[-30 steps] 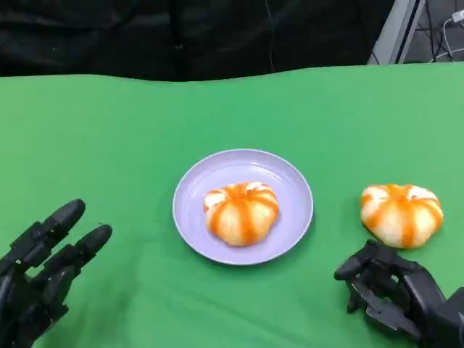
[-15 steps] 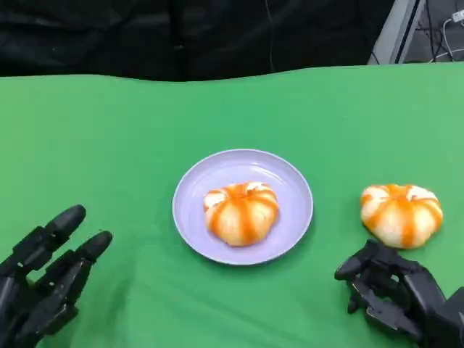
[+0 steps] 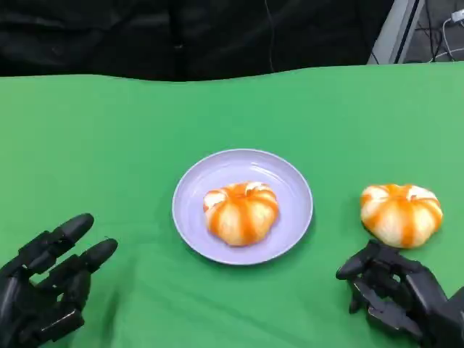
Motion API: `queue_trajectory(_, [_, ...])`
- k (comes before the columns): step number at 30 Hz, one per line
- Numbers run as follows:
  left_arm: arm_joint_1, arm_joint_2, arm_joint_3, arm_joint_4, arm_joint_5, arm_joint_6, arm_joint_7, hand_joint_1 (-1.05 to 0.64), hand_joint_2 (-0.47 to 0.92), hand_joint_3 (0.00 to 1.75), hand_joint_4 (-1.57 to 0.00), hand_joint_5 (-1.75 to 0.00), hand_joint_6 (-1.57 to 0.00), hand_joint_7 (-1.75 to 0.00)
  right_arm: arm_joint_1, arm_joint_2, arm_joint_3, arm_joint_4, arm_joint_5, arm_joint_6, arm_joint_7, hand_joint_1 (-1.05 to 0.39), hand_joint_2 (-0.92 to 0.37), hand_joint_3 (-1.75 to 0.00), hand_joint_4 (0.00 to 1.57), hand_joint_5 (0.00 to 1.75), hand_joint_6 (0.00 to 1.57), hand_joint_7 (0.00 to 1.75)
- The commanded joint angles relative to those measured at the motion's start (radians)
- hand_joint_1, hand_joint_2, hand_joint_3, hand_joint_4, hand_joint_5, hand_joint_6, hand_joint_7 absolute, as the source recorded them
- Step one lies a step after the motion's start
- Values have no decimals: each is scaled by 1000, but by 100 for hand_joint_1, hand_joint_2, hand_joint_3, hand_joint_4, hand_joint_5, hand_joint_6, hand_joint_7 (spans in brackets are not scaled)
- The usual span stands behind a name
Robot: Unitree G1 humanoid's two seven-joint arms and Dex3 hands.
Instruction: Grasp the bread from the table and place it into the plate.
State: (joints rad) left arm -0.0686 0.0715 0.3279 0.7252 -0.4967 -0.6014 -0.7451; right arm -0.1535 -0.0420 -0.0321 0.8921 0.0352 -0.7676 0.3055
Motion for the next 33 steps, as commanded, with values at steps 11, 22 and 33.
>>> queue_trajectory(11, [-11,5,18,9,0,-10,-1,21,67,103,-82,0,-76,0,-2,-19,-12,4,9,7,-2,-26,-92,-48,56,175,65,124])
queue_trajectory(22, [-19,2,14,37,132,-146,162,15,56,109,-130,-17,-110,-9,-1,-20,-11,3,9,-2,1,-25,-92,-49,57,175,65,124])
queue_trajectory(33, [-28,16,-6,65,175,-192,207,11,61,108,-108,-132,-116,-81,-3,-22,-11,6,3,0,-8,-27,-92,-49,56,174,65,124])
